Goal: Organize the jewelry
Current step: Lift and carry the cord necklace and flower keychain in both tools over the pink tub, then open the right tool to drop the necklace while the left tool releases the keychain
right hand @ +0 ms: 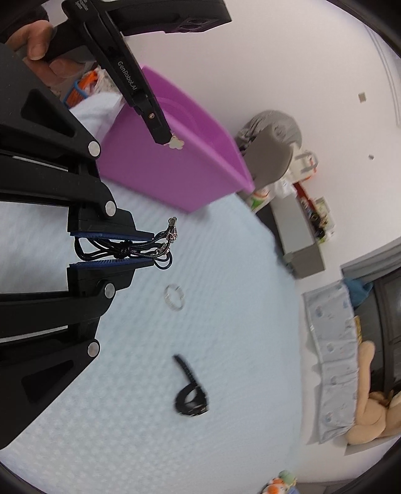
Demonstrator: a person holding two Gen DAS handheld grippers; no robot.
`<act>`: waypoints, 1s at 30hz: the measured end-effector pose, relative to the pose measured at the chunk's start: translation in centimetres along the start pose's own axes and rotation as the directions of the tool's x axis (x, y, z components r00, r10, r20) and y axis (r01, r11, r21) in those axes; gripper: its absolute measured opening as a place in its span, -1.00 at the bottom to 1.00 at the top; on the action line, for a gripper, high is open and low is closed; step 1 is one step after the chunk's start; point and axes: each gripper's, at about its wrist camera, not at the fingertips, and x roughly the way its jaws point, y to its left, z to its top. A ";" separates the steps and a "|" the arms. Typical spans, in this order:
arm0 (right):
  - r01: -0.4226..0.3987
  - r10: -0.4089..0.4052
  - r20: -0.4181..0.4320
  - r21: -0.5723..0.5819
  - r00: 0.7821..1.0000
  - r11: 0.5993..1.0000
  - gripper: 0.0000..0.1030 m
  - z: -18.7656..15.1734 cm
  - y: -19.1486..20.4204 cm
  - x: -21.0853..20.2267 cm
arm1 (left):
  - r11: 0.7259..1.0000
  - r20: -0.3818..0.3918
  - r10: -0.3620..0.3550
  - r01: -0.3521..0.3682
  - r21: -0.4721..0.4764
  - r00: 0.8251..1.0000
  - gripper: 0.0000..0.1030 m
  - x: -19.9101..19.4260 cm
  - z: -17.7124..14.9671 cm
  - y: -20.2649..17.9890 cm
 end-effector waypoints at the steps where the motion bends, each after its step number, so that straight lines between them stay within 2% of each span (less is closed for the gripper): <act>1: -0.007 0.008 0.009 -0.010 1.000 1.000 -0.79 0.5 0.7 -0.3 | 1.000 0.016 0.006 -0.006 -0.004 1.000 -0.82 -0.8 0.6 0.5; 9: -0.123 0.128 0.046 -0.106 0.991 0.987 -0.79 5.5 7.5 -0.4 | 0.995 0.098 0.088 -0.083 -0.047 0.991 -0.81 -5.2 4.8 5.5; 16: -0.247 0.247 -0.016 -0.156 0.969 0.956 -0.79 9.0 14.1 2.8 | 0.982 0.109 0.174 -0.165 -0.094 0.979 -0.81 -6.9 7.0 11.3; 22: -0.300 0.282 -0.118 -0.192 0.952 0.934 -0.79 9.6 18.8 7.1 | 0.966 0.045 0.221 -0.212 -0.147 0.974 -0.81 -5.7 7.0 15.7; 28: -0.306 0.256 -0.250 -0.187 0.934 0.933 -0.79 9.1 20.9 12.4 | 0.950 -0.041 0.249 -0.252 -0.184 0.968 -0.81 -2.7 6.4 18.6; 30: -0.293 0.234 -0.285 -0.188 0.930 0.938 -0.79 9.1 21.2 14.0 | 0.940 -0.084 0.277 -0.288 -0.182 0.957 -0.81 -1.3 6.2 19.2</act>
